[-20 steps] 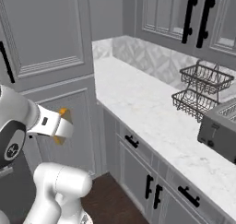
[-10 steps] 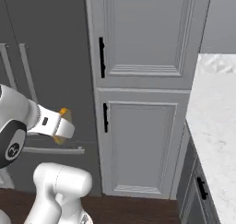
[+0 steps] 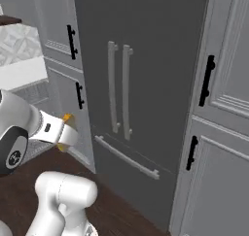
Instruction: Start the toaster. Once the lever pops up, take the bread to the plate on the dining counter.
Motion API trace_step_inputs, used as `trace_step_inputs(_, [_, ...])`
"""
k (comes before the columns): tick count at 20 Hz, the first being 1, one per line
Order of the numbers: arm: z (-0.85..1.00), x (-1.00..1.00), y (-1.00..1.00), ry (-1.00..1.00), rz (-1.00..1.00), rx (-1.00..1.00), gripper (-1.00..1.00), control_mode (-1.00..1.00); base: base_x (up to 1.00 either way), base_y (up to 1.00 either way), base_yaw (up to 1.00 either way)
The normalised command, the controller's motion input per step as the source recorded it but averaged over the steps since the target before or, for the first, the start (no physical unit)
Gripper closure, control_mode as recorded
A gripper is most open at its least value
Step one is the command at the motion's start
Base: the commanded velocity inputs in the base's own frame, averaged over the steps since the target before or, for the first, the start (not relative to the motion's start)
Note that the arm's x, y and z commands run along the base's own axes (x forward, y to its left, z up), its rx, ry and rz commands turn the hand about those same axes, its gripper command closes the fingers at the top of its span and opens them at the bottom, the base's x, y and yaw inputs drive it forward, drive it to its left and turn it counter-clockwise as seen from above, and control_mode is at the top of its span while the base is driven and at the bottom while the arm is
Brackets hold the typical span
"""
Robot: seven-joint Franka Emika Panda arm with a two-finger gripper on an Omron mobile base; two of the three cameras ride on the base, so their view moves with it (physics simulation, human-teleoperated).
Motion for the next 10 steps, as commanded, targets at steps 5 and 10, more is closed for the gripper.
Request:
trace_step_inputs(5, [0.0,0.0,0.0,0.0,0.0,0.0,1.0,1.0,-0.13,0.0,1.0])
trace_step_inputs(10, [0.0,0.0,0.0,0.0,0.0,0.0,1.0,1.0,-0.12,0.0,1.0])
